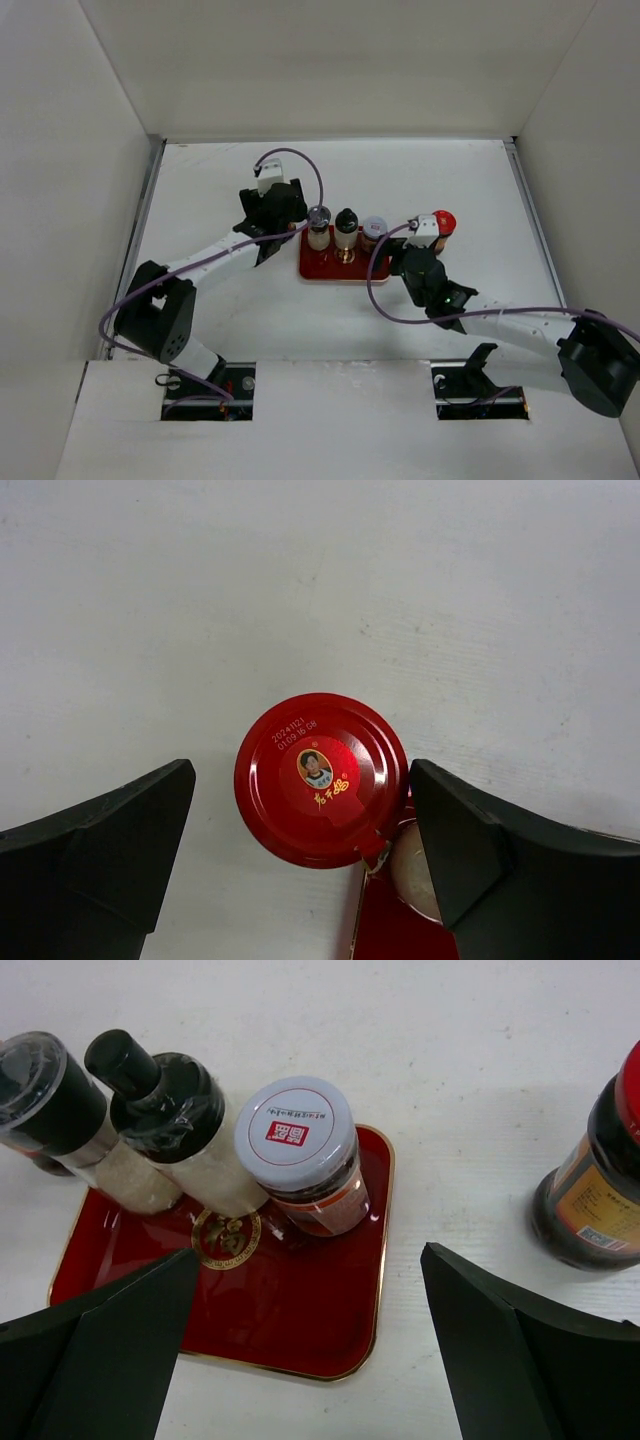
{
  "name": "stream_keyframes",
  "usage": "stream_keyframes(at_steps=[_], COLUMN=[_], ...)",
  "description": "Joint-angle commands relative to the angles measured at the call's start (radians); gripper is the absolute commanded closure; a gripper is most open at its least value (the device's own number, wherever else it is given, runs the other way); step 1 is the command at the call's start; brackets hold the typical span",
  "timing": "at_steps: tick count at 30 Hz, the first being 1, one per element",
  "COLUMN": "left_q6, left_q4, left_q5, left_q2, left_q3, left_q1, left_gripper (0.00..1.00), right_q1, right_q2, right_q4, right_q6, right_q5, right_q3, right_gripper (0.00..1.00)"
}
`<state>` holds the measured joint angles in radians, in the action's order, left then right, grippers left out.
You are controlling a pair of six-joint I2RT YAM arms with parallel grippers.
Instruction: Organize the condiment bottles
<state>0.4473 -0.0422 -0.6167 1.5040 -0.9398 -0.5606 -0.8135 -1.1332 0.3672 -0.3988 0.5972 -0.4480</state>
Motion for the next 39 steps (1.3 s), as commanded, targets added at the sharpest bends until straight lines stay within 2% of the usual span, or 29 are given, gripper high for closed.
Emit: stream_keyframes(at_steps=[1,6,12,15,20,24,28,32,37,38,39], left_q6=[-0.021,-0.021,-0.021,-0.016,-0.022,-0.033,-0.022,-0.027,-0.051,-0.056,-0.058], left_q4=[0.001,-0.008,-0.038,-0.058,-0.061,0.056,0.140,0.065,-0.060,-0.082,-0.102], left_q5=[0.003,0.005,-0.057,-0.086,-0.100,-0.104,-0.094,-0.089,-0.017,-0.002,0.011], left_q2=[0.028,0.090,0.082,0.010,-0.171,-0.339,-0.436,-0.395,-0.253,-0.229,-0.209], left_q3=[-0.053,-0.099,-0.067,-0.008,0.096,0.137,0.141,0.115,0.055,0.047,0.039], left_q1=[0.014,0.012,0.012,0.023,-0.006,-0.081,-0.185,-0.302,-0.357,-0.357,-0.356], left_gripper=[0.12,0.20,0.56,0.66,0.69,0.69,0.69,0.69,0.69,0.69,0.69], right_q1=[-0.008,-0.008,-0.008,-0.008,-0.008,-0.006,-0.008,0.000,0.020,0.021,0.024], right_q2=[0.042,0.110,0.147,0.162,0.173,0.168,0.193,0.196,0.205,0.210,0.214], right_q4=[0.070,0.090,0.087,0.099,0.102,0.092,0.104,0.102,0.095,0.093,0.093], right_q6=[0.014,0.015,0.014,0.011,0.009,0.005,0.005,0.000,-0.008,-0.008,-0.008], right_q5=[0.033,0.050,0.050,0.059,0.064,0.062,0.075,0.076,0.076,0.076,0.073], right_q3=[-0.021,0.009,0.022,0.031,0.035,0.034,0.043,0.048,0.054,0.055,0.058], right_gripper=[0.00,0.00,0.00,0.00,0.00,0.00,0.00,0.00,0.00,0.01,0.09])
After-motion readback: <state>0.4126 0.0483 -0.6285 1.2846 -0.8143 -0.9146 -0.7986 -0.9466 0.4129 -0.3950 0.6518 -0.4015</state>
